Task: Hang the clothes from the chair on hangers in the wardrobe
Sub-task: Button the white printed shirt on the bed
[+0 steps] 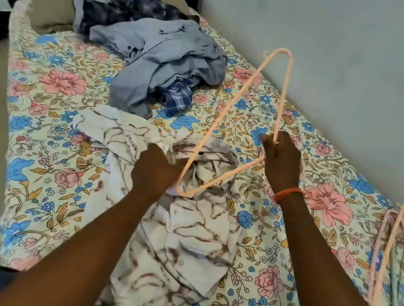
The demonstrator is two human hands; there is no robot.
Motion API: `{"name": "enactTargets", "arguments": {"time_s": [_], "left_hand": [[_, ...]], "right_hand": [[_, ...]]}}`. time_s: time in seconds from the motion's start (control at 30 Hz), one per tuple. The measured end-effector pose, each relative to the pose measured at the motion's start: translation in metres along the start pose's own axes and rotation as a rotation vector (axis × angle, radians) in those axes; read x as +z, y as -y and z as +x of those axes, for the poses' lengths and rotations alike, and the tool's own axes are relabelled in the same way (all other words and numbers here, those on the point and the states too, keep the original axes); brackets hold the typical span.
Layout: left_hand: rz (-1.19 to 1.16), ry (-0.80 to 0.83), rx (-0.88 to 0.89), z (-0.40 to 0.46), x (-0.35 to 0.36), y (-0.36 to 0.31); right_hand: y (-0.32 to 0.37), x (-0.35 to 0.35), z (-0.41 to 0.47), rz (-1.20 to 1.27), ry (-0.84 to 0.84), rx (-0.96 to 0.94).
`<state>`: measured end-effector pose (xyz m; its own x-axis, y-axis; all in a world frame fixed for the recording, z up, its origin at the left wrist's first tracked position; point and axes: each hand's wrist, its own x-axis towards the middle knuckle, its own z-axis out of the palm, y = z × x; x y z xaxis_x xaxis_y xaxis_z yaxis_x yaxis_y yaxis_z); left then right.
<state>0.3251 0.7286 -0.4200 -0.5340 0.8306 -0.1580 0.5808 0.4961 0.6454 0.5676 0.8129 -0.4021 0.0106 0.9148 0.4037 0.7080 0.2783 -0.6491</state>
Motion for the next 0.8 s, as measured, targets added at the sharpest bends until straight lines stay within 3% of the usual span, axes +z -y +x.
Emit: {"name": "enactTargets", "arguments": {"time_s": [0.07,0.17,0.37,0.67,0.8], "left_hand": [[0.012,0.003,0.054,-0.002,0.009,-0.001],[-0.024,-0.116,0.099,0.005,0.006,-0.004],[-0.155,-0.28,0.219,0.001,-0.041,-0.017],[-0.137,-0.446,0.153,-0.004,-0.161,-0.028],[-0.061,-0.518,0.198,0.009,-0.228,0.004]], "right_hand": [[-0.002,0.001,0.003,-0.026,-0.011,-0.012],[-0.003,0.001,0.009,0.033,-0.052,0.005],[0.022,-0.005,0.031,0.211,-0.356,0.084],[0.154,-0.003,0.018,0.258,-0.305,-0.327],[0.211,-0.002,0.016,0.276,-0.398,-0.359]]}}
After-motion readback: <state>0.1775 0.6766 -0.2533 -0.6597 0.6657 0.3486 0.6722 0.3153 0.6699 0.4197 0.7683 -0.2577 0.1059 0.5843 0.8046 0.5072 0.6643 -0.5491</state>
